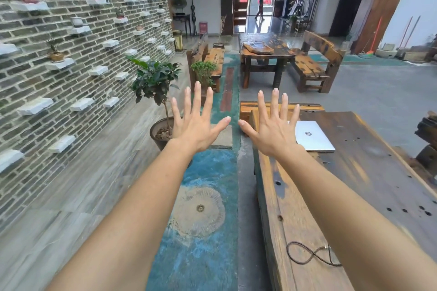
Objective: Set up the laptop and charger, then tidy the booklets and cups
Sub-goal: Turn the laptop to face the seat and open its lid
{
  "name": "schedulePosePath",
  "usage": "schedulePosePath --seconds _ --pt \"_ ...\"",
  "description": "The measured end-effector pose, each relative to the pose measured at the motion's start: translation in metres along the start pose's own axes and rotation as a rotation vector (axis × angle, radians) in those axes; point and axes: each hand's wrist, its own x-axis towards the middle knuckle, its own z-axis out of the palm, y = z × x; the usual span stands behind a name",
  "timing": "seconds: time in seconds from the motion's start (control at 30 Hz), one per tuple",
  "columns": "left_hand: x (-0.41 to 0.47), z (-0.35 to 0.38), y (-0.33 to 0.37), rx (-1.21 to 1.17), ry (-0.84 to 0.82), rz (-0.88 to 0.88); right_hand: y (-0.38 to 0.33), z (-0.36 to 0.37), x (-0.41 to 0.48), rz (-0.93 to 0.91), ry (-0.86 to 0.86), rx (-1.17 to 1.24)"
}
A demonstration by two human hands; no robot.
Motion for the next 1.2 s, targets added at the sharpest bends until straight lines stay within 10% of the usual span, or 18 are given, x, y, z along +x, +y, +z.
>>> schedulePosePath --seconds 1.2 --pt "0.315 0.219 -0.171 -0.050 -0.180 0.103 -0.077 0.225 0.289 0.207 -0.109 -0.055"
